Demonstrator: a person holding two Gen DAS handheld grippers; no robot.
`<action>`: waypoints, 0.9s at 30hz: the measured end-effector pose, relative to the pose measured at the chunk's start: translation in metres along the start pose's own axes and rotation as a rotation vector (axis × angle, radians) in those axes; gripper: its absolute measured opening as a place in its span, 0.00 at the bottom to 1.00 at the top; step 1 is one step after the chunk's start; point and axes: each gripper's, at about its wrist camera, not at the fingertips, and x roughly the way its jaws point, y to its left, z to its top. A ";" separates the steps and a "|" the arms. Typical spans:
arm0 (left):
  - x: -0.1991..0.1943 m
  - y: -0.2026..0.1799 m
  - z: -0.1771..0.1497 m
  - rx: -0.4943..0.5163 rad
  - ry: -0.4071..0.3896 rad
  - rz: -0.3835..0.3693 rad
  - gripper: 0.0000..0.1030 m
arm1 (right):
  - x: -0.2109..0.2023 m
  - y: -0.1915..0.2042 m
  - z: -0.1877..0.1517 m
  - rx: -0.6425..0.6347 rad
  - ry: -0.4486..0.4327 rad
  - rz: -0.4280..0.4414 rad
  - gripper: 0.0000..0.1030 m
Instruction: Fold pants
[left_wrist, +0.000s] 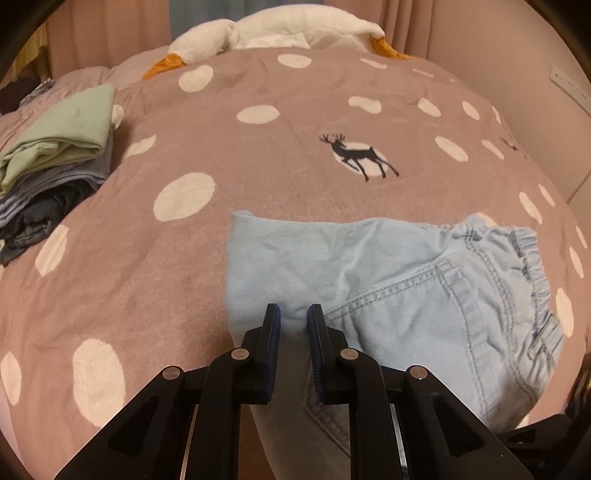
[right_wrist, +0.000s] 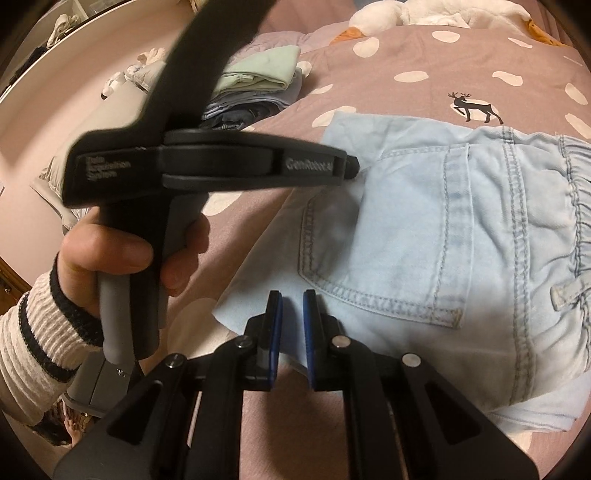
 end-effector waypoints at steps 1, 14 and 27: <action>-0.003 0.002 -0.002 -0.013 -0.005 -0.005 0.16 | 0.002 0.000 0.001 0.002 0.000 -0.001 0.10; 0.018 0.016 0.008 -0.040 0.041 0.005 0.15 | 0.005 0.004 -0.004 0.000 0.007 -0.018 0.10; 0.016 0.014 0.004 -0.035 0.030 0.020 0.15 | 0.008 0.010 -0.009 0.001 0.001 -0.035 0.10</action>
